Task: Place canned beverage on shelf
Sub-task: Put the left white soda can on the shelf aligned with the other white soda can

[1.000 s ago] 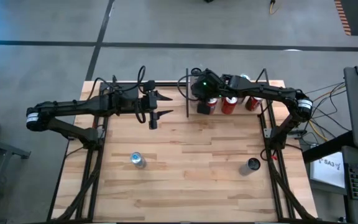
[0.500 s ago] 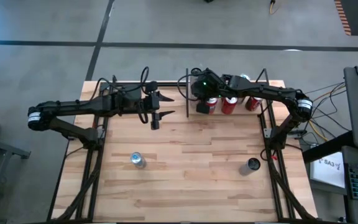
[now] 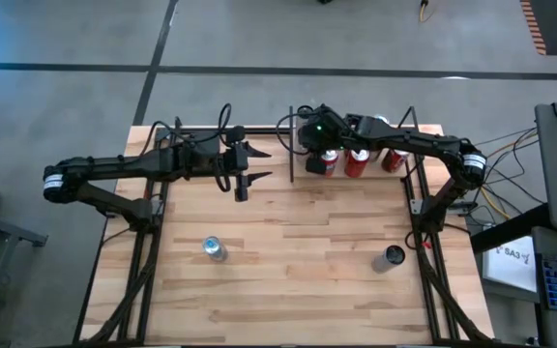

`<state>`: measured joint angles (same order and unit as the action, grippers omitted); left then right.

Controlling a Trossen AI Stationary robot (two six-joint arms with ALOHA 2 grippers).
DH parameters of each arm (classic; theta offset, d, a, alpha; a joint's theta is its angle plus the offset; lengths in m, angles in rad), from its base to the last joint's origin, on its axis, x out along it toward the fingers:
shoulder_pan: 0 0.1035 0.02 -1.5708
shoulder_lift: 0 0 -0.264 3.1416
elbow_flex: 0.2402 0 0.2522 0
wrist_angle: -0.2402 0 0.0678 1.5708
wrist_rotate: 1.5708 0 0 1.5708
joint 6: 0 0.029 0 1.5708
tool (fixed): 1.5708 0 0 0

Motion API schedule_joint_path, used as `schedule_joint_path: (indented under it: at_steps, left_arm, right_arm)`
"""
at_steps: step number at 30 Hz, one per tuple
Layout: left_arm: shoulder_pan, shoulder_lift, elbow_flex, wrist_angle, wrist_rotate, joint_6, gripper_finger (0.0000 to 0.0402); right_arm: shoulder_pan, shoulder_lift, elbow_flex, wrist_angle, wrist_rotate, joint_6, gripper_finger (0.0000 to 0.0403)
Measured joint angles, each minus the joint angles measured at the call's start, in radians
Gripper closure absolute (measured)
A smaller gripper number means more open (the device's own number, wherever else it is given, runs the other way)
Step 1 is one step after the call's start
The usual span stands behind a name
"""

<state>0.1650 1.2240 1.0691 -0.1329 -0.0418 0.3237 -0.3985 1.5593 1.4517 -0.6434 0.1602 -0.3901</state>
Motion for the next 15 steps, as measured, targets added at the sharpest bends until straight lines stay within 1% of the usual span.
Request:
schedule_joint_path:
  at_steps: [15]
  left_arm:
    - [0.000,0.000,0.000,-0.001,0.000,0.000,0.0212]
  right_arm:
    - [-0.015,0.001,0.000,0.036,-0.001,-0.018,0.0394]
